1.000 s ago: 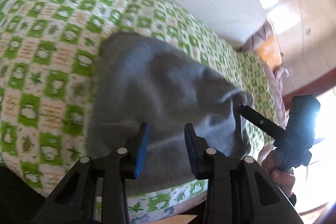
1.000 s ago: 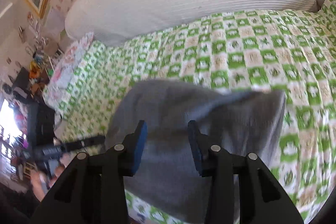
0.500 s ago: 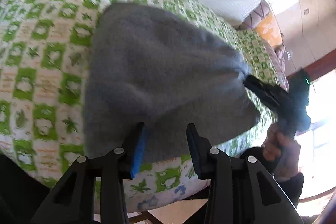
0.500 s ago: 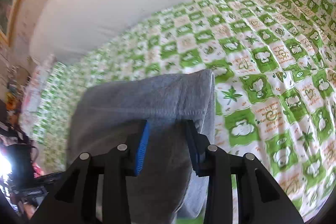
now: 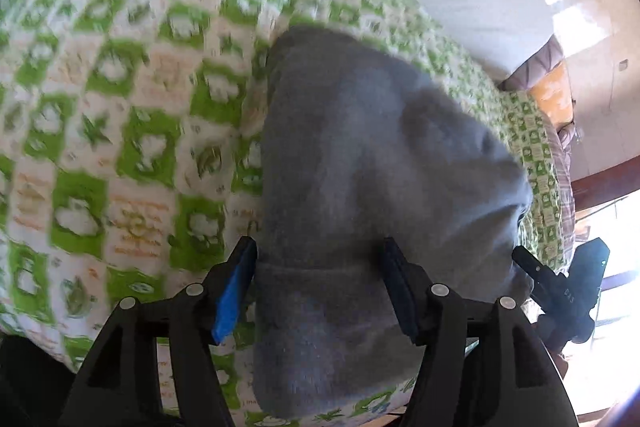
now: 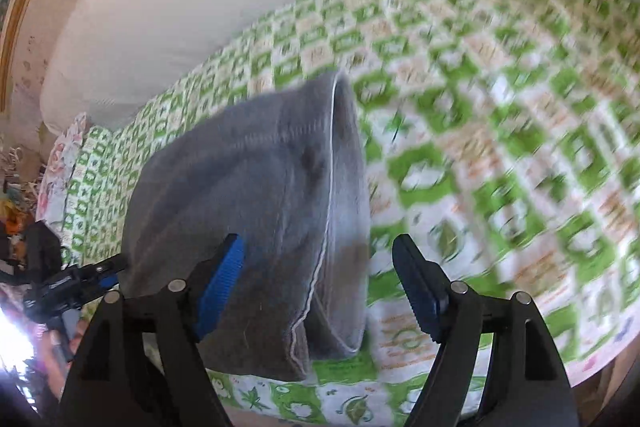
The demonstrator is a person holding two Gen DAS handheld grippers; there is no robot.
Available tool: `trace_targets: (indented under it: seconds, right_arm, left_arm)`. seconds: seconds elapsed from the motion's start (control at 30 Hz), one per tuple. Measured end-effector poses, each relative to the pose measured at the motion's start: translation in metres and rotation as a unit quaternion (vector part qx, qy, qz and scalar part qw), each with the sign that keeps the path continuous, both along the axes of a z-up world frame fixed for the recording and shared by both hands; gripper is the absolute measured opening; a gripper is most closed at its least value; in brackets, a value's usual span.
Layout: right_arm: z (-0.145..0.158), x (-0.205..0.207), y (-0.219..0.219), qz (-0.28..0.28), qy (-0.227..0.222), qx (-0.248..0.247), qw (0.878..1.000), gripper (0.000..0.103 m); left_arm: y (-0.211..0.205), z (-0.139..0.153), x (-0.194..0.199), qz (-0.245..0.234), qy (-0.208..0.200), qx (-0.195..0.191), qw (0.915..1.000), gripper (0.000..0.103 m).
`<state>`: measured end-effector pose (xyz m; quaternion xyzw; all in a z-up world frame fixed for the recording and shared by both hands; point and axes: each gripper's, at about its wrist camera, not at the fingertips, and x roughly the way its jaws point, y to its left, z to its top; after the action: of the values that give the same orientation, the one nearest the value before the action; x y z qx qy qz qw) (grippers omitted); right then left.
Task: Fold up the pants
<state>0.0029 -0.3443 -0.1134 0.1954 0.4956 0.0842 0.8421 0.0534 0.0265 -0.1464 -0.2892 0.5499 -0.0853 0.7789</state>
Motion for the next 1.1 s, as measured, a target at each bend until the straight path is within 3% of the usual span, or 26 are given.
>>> trace_targets:
  seconds: [0.1, 0.2, 0.3, 0.37, 0.4, 0.47, 0.53, 0.73, 0.9, 1.1]
  right_arm:
    - [-0.011, 0.004, 0.002, 0.006, 0.009, 0.033, 0.999, 0.077]
    - [-0.026, 0.011, -0.005, 0.0, 0.02, 0.095, 0.995, 0.079]
    - [-0.033, 0.014, -0.008, 0.003, 0.022, 0.134, 0.991, 0.079]
    - [-0.03, 0.013, -0.005, 0.008, 0.02, 0.125, 0.992, 0.072]
    - [-0.027, 0.011, 0.0, 0.016, 0.017, 0.115, 0.993, 0.059]
    - [-0.024, 0.007, 0.007, 0.03, 0.012, 0.118, 0.992, 0.044]
    - [-0.016, 0.001, 0.014, 0.033, -0.001, 0.092, 0.995, 0.039]
    - [0.018, -0.006, 0.044, 0.05, -0.044, 0.027, 0.997, 0.034]
    - [0.039, -0.001, 0.066, 0.081, -0.072, 0.028, 0.994, 0.033]
    - [0.04, 0.023, 0.106, 0.11, -0.091, 0.041, 0.989, 0.032]
  left_arm:
    - [0.004, -0.012, -0.001, 0.011, 0.007, -0.019, 0.9998, 0.076]
    - [0.006, -0.018, 0.003, 0.018, 0.012, -0.049, 0.9986, 0.076]
    - [-0.004, -0.016, 0.01, 0.008, 0.006, -0.046, 0.9989, 0.073]
    - [-0.013, -0.01, 0.011, 0.001, -0.005, -0.035, 0.9994, 0.07]
    - [-0.015, -0.007, 0.01, -0.002, -0.013, -0.024, 0.9996, 0.063]
    - [-0.015, 0.001, 0.005, -0.006, -0.03, -0.012, 0.9995, 0.049]
    - [-0.012, 0.008, 0.002, -0.004, -0.041, -0.011, 0.9991, 0.03]
    - [0.0, 0.031, -0.008, 0.005, -0.066, -0.01, 0.9977, 0.025]
    - [0.024, 0.054, -0.018, 0.032, -0.101, 0.007, 0.9944, 0.024]
    - [0.062, 0.078, -0.023, 0.06, -0.138, 0.052, 0.9872, 0.024]
